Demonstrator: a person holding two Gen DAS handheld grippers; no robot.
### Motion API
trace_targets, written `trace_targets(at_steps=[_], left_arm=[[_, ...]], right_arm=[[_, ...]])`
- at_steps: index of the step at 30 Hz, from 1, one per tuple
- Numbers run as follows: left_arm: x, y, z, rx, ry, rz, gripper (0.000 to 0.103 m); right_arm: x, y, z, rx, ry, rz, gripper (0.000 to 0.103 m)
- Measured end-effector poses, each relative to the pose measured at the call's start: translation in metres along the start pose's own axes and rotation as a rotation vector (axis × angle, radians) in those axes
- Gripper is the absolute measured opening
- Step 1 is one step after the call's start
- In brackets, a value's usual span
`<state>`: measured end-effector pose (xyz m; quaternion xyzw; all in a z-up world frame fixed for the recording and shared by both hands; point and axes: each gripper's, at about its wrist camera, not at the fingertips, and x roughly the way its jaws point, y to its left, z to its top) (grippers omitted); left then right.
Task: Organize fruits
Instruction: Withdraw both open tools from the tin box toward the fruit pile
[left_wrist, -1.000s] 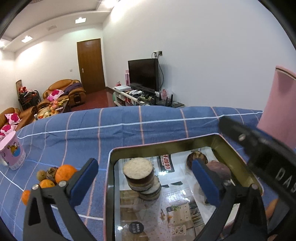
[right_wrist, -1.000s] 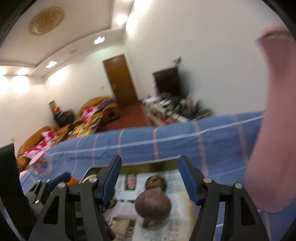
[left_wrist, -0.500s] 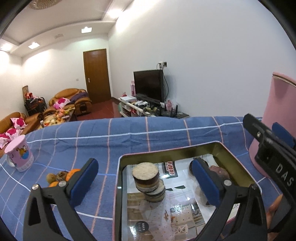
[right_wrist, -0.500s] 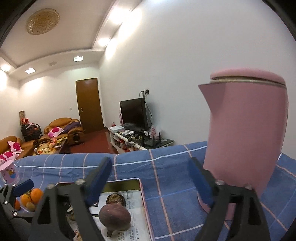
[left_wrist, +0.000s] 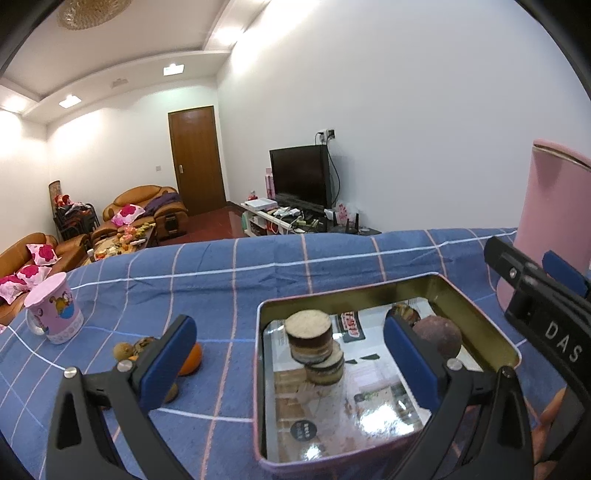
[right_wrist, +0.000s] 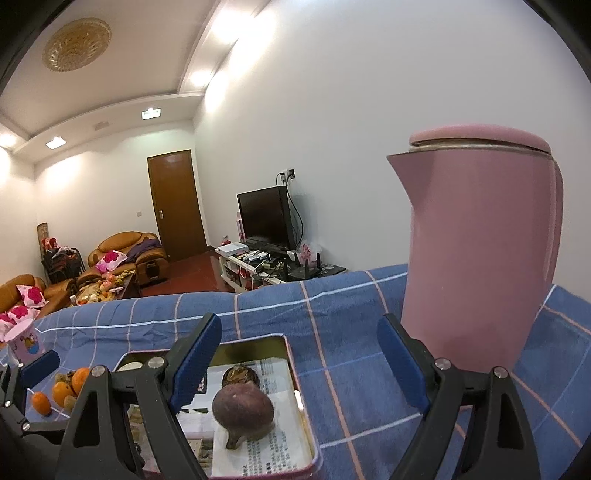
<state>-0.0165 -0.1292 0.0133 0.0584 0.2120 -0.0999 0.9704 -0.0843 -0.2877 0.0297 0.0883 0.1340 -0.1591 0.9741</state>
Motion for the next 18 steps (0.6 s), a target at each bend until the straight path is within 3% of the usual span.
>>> trace_targets(at_steps=[18], left_arm=[[-0.004, 0.042, -0.012, -0.012, 0.027, 0.037, 0.103]], right_arm=[[-0.022, 0.035, -0.011, -0.015, 0.006, 0.056, 0.087]])
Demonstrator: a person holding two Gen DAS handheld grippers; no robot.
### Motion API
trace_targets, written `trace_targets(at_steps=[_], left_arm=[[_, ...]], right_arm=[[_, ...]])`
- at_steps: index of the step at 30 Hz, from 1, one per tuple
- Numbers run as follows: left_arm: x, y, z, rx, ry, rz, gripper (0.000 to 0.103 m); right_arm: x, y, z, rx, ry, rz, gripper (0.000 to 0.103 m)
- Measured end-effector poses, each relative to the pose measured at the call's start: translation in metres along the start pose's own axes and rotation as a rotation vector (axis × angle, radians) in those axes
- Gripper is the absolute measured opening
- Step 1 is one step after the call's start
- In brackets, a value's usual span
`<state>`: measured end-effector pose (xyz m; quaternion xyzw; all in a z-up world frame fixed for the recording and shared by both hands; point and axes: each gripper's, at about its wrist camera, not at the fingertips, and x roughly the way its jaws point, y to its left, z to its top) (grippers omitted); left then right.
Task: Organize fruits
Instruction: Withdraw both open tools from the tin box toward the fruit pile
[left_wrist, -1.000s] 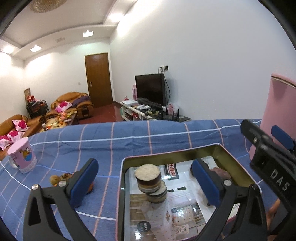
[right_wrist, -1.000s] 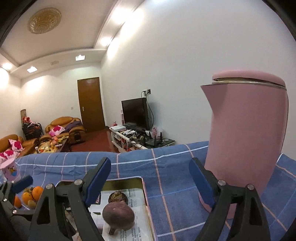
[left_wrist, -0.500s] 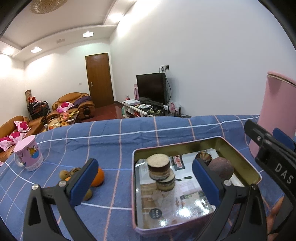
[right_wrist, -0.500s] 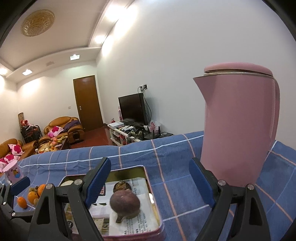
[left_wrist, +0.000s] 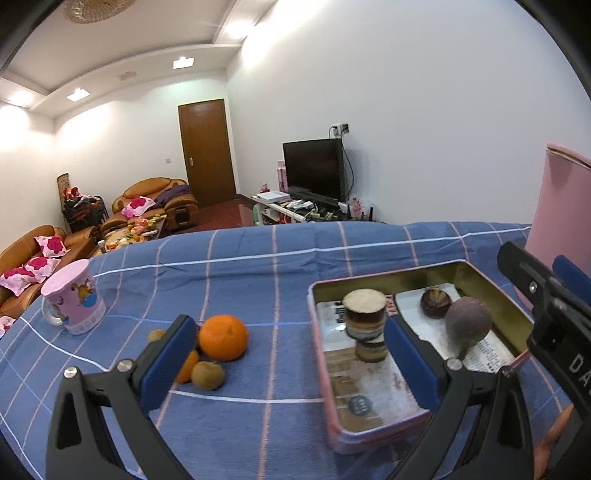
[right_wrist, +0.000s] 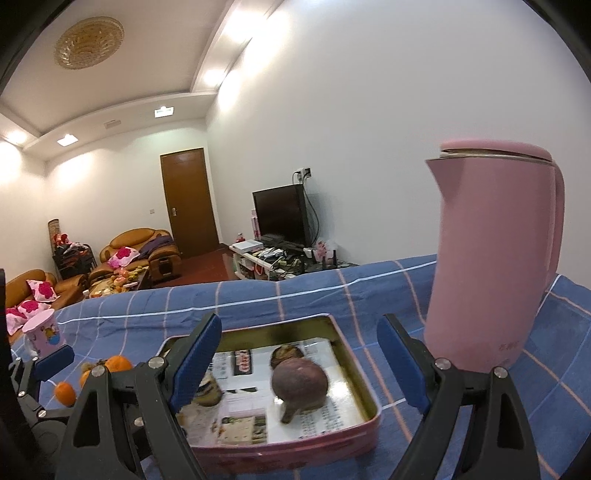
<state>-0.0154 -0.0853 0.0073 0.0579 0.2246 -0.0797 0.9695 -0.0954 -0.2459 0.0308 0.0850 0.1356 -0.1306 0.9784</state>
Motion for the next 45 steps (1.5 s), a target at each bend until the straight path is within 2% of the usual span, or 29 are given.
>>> trace_targets(at_steps=[11, 26, 33, 40, 45], left_arm=[[0.002, 0.044, -0.004, -0.021, 0.013, 0.041, 0.103], [0.013, 0.105, -0.010, -0.047, 0.058, 0.074, 0.103], [0.025, 0.132, -0.015, -0.059, 0.121, 0.055, 0.103], [0.039, 0.163, -0.019, -0.063, 0.202, -0.001, 0.103], [0.041, 0.185, -0.025, 0.018, 0.236, -0.020, 0.103]], right_arm=[[-0.002, 0.030, -0.008, 0.004, 0.011, 0.035, 0.087], [-0.003, 0.097, -0.019, -0.048, 0.021, 0.097, 0.087], [0.002, 0.122, -0.023, -0.051, 0.044, 0.134, 0.087], [0.010, 0.143, -0.027, -0.049, 0.078, 0.147, 0.087], [0.012, 0.142, -0.027, -0.039, 0.084, 0.143, 0.087]])
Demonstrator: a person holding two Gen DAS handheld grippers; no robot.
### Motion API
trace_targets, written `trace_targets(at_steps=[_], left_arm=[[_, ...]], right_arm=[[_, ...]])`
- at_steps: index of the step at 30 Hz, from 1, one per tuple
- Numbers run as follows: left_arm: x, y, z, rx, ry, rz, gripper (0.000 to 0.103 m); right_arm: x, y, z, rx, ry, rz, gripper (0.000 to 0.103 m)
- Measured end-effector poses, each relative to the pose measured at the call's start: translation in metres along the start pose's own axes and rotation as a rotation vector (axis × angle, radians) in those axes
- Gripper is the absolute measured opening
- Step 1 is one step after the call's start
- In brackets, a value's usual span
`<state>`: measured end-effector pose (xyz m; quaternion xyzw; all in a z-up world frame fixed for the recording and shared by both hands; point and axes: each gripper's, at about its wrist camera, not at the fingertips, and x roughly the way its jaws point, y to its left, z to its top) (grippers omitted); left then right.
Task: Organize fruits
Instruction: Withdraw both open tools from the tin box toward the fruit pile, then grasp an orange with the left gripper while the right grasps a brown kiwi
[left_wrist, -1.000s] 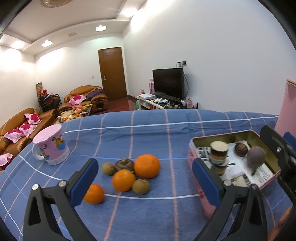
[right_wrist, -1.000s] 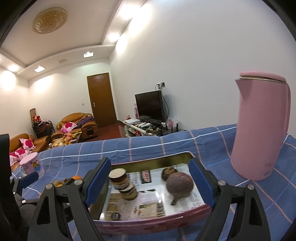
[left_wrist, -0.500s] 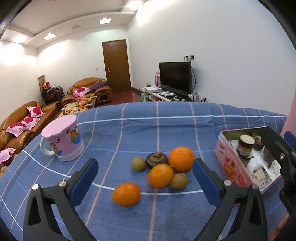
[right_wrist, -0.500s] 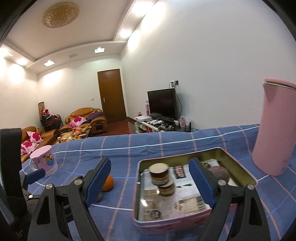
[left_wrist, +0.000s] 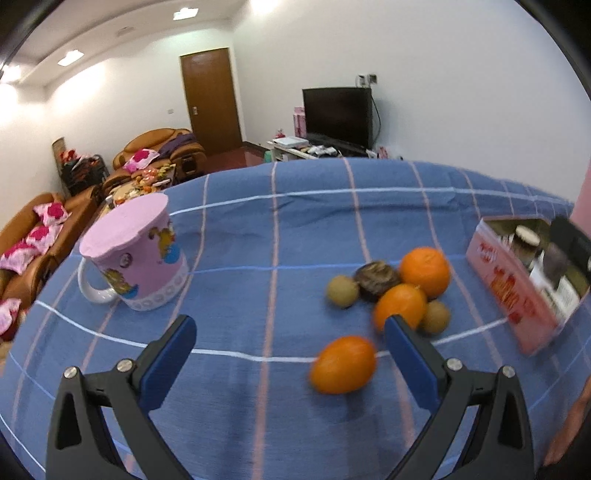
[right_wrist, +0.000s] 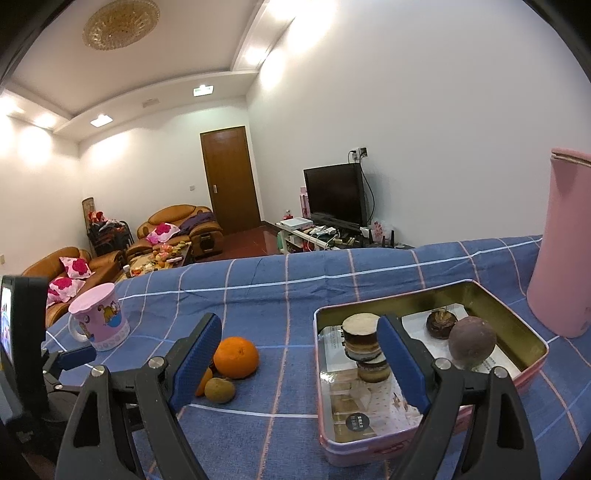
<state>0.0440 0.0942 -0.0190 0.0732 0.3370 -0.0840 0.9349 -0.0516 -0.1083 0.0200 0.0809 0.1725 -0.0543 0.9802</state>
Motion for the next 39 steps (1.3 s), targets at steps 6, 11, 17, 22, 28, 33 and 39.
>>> trace_targets(at_steps=[6, 11, 17, 22, 28, 33, 39], left_arm=[[0.003, 0.019, -0.004, 0.014, 0.040, -0.066, 0.103], [0.002, 0.002, -0.006, 0.072, 0.046, -0.161, 0.093], [0.003, -0.027, -0.006, 0.169, 0.067, -0.192, 0.083], [0.005, -0.037, -0.004, 0.207, 0.097, -0.215, 0.073], [0.021, -0.042, -0.003, 0.151, 0.173, -0.285, 0.036], [0.018, -0.039, -0.003, 0.129, 0.164, -0.267, 0.035], [0.004, -0.010, 0.004, 0.033, 0.050, -0.125, 0.035]], right_arm=[[0.006, -0.011, 0.000, 0.029, 0.052, 0.031, 0.087], [0.011, -0.006, -0.001, 0.001, 0.094, 0.081, 0.079], [0.025, 0.009, -0.006, -0.070, 0.180, 0.125, 0.053], [0.026, 0.025, -0.009, -0.136, 0.190, 0.139, 0.053], [0.032, 0.023, -0.009, -0.117, 0.212, 0.132, 0.053], [0.041, 0.022, -0.011, -0.098, 0.258, 0.140, 0.053], [0.062, 0.041, -0.016, -0.140, 0.366, 0.241, 0.053]])
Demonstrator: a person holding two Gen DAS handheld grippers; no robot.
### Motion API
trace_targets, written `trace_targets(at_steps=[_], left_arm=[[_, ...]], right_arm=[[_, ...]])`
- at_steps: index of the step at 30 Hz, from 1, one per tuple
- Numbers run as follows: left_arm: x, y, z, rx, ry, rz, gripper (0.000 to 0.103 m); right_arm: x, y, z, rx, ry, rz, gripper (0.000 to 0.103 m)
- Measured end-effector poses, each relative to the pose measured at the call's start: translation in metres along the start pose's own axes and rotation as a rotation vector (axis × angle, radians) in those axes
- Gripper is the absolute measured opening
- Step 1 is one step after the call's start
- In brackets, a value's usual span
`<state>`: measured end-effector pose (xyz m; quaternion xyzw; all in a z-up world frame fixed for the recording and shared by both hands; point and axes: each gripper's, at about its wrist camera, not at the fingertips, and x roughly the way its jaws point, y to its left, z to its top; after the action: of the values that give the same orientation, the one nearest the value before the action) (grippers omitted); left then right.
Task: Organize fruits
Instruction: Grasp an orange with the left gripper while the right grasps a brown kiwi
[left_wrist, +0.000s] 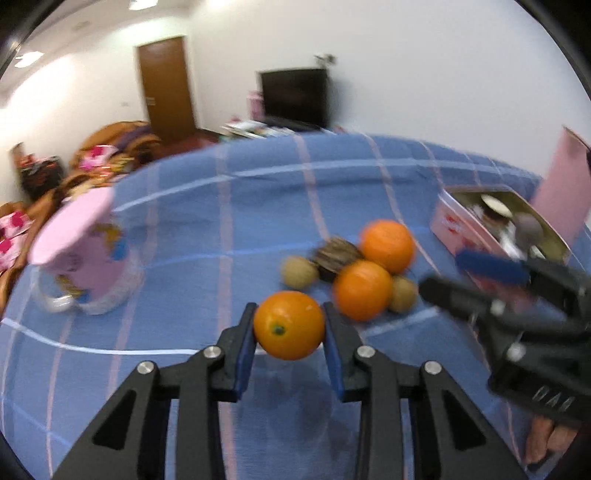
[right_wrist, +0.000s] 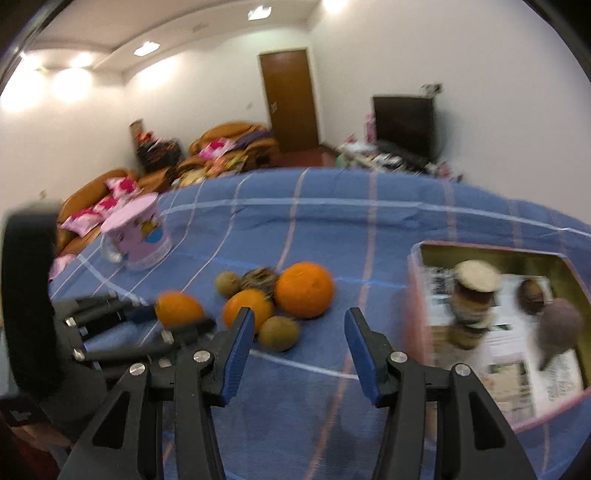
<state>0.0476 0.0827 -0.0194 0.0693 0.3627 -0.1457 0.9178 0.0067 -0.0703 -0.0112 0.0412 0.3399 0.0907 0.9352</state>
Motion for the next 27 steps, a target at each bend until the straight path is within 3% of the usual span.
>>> trace_targets(at_steps=[6, 9, 16, 23, 26, 27], left_arm=[[0.002, 0.017, -0.002, -0.083, -0.003, 0.065, 0.035], [0.003, 0.018, -0.001, -0.093, 0.004, 0.082, 0.035], [-0.002, 0.021, -0.004, -0.101, 0.001, 0.080, 0.035], [0.002, 0.022, -0.003, -0.118, 0.010, 0.072, 0.035], [0.000, 0.022, -0.003, -0.120, 0.003, 0.076, 0.035], [0.000, 0.022, -0.003, -0.122, 0.002, 0.078, 0.035]], right_arm=[[0.032, 0.014, 0.006, -0.061, 0.115, -0.025, 0.047], [0.036, 0.016, 0.008, -0.073, 0.127, -0.015, 0.047], [0.032, 0.027, 0.003, -0.116, 0.139, 0.050, 0.047], [0.049, 0.022, 0.002, -0.111, 0.218, 0.008, 0.047], [0.050, 0.023, 0.004, -0.121, 0.216, 0.007, 0.042], [0.049, 0.026, 0.004, -0.135, 0.214, 0.001, 0.031]])
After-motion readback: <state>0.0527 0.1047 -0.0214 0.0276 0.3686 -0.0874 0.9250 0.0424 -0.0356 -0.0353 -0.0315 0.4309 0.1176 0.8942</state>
